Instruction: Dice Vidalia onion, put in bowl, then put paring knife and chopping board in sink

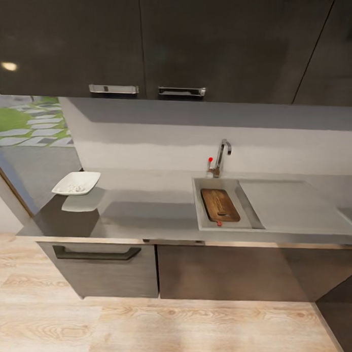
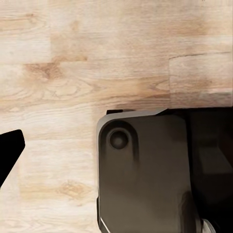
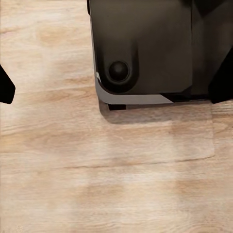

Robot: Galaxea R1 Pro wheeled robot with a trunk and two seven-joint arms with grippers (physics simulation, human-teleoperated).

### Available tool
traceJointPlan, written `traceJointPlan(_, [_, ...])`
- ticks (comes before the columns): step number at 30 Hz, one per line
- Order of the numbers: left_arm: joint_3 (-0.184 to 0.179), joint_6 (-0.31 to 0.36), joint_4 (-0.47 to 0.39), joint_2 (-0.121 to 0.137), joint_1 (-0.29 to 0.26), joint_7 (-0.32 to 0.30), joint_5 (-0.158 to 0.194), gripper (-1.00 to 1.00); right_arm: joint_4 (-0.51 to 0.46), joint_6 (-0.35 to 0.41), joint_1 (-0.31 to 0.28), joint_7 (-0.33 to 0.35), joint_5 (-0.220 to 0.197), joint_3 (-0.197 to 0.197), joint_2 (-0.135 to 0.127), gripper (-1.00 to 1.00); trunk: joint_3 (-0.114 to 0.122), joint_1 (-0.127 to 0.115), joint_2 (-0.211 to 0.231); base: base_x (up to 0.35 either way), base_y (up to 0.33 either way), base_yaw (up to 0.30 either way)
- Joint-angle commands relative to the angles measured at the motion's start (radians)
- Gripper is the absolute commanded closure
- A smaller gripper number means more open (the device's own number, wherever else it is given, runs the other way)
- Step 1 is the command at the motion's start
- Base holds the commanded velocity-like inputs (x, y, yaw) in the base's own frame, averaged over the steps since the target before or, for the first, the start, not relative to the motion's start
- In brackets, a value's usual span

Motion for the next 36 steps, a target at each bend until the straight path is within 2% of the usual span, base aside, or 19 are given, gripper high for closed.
traceJointPlan(1, [-0.008,-0.002,-0.001,0.002,0.0,0.009,0.009,-1.0,-0.001,-0.003,0.0,-0.006,-0.009,0.009,0.0,-1.0,0.0,0.001,-0.002,0.0,0.0,0.0])
traceJointPlan(36, [-0.007,-0.002,0.009,0.002,0.0,0.011,0.012,-1.0,0.002,-0.003,0.0,-0.003,-0.011,0.012,0.002,-1.0,0.055,0.001,-0.002,0.0,0.0,0.0])
